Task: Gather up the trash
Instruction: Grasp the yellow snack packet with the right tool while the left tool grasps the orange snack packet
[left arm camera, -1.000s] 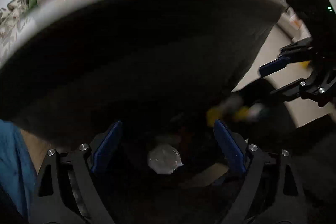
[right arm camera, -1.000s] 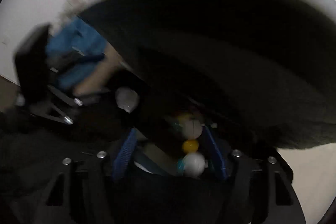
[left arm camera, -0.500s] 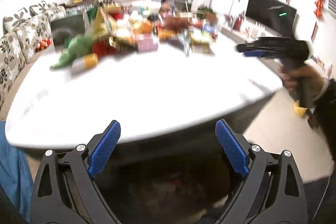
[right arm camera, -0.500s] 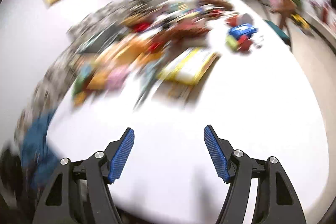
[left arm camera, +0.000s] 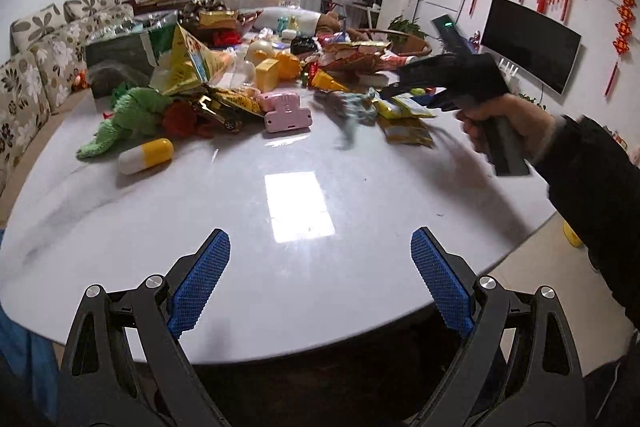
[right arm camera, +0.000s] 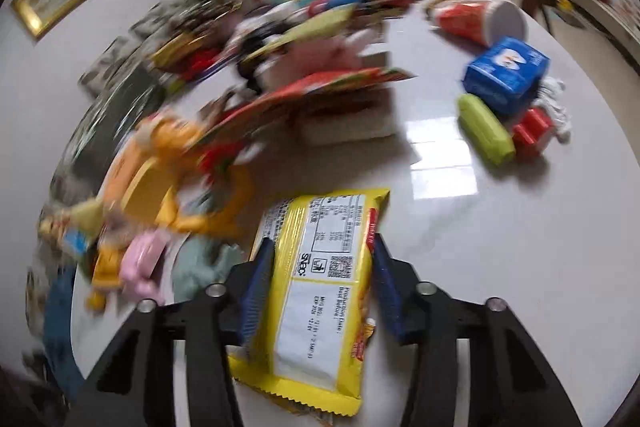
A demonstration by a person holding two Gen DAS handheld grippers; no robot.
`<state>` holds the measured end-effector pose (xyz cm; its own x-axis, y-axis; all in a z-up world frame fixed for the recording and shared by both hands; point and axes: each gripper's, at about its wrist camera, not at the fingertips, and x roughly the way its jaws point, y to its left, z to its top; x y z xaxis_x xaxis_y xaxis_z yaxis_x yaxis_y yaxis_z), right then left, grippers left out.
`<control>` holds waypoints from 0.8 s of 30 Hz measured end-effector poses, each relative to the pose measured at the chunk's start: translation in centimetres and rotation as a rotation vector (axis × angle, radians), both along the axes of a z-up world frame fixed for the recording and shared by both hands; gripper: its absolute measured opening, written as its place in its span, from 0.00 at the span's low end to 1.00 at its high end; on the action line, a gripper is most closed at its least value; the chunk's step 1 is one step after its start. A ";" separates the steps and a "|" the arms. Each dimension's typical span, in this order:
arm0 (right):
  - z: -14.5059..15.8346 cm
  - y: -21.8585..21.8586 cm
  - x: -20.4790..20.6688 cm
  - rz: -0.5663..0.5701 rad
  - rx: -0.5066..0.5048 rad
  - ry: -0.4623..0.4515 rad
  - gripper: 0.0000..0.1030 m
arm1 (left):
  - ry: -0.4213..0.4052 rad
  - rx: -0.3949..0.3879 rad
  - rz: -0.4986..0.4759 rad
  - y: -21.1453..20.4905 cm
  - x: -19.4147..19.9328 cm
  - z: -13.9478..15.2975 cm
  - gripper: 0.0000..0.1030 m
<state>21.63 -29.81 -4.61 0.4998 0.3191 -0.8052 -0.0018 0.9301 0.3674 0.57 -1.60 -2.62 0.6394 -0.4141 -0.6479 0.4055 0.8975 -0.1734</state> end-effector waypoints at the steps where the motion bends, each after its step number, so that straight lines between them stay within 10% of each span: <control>1: 0.3 0.1 -0.9 0.016 -0.014 -0.022 0.41 | 0.016 -0.010 -0.005 -0.2 0.6 -0.1 0.87; 10: 4.0 -5.1 -10.3 0.037 0.251 -0.176 0.41 | 0.103 -0.051 -0.118 -7.6 4.7 -0.7 0.87; 15: 4.9 -9.1 -14.5 -0.045 0.186 -0.234 0.42 | 0.056 0.057 -0.129 -15.1 6.7 -0.3 0.87; 21: 5.2 -14.1 -20.2 -0.135 0.175 -0.258 0.42 | 0.191 0.149 -0.008 -20.8 12.6 -2.6 0.86; 24: 4.9 -15.7 -22.2 -0.161 0.185 -0.257 0.42 | 0.153 0.221 0.035 -22.0 13.2 -2.5 0.57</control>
<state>-0.54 -45.53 0.33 0.7347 0.3482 -0.5821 0.0252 0.8435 0.5365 13.82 -23.59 -5.16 0.5386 -0.2314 -0.8101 0.3576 0.9334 -0.0289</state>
